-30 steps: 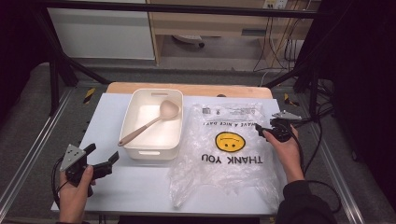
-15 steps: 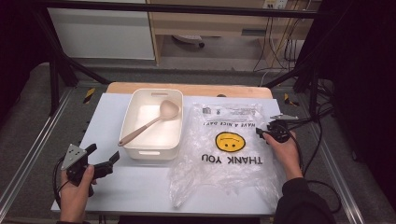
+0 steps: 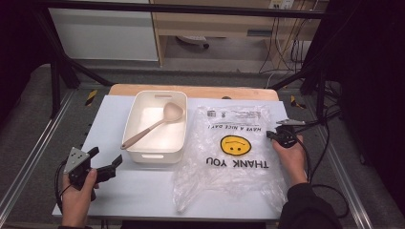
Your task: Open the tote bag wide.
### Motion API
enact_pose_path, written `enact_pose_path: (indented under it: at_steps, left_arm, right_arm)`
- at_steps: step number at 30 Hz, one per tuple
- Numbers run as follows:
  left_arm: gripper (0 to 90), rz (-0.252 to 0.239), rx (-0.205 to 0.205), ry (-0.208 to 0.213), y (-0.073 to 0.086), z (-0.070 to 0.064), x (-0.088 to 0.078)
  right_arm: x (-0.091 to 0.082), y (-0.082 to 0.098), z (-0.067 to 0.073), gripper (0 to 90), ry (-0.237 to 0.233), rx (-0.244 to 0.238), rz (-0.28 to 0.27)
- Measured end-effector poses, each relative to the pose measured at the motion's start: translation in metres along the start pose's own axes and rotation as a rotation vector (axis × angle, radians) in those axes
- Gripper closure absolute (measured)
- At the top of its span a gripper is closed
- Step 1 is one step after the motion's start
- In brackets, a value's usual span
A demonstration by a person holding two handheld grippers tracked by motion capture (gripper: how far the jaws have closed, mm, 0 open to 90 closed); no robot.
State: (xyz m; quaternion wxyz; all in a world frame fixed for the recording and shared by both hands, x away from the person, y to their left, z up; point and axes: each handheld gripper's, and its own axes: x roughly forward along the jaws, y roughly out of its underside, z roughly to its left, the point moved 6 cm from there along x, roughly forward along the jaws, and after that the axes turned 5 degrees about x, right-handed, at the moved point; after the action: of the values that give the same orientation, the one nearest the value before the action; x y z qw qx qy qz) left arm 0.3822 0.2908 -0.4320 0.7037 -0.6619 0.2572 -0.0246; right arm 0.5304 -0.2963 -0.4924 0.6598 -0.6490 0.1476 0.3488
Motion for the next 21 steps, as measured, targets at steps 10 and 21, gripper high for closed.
enact_pose_path:
  at_steps: [10, 21]
  left_arm:
    - [4.9, 0.006, 0.006, 0.002, 0.0, 0.0, 0.001]
    - [5.1, 0.021, 0.009, 0.005, 0.0, 0.0, 0.001]
  right_arm:
    - [-0.011, 0.006, -0.03, 90.0, 0.139, 0.124, -0.05]
    - [-0.045, 0.007, -0.027, 48.0, 0.131, 0.139, -0.115]
